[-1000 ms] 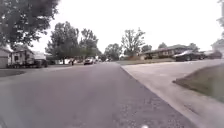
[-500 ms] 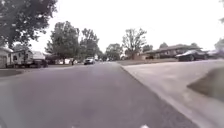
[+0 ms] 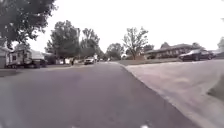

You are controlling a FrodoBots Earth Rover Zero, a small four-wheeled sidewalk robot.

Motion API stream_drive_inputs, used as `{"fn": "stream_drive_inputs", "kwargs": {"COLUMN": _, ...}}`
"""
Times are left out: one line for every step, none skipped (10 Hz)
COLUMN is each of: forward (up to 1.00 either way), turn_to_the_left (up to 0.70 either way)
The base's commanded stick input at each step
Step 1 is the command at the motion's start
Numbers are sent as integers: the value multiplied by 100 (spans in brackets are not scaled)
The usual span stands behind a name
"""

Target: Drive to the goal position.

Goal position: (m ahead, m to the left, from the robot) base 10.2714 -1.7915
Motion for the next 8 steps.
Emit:
{"fn": "stream_drive_inputs", "kwargs": {"forward": 100, "turn_to_the_left": 0}}
{"fn": "stream_drive_inputs", "kwargs": {"forward": 100, "turn_to_the_left": 0}}
{"fn": "stream_drive_inputs", "kwargs": {"forward": 100, "turn_to_the_left": 0}}
{"fn": "stream_drive_inputs", "kwargs": {"forward": 100, "turn_to_the_left": 0}}
{"fn": "stream_drive_inputs", "kwargs": {"forward": 100, "turn_to_the_left": 0}}
{"fn": "stream_drive_inputs", "kwargs": {"forward": 100, "turn_to_the_left": 0}}
{"fn": "stream_drive_inputs", "kwargs": {"forward": 100, "turn_to_the_left": 0}}
{"fn": "stream_drive_inputs", "kwargs": {"forward": 100, "turn_to_the_left": 0}}
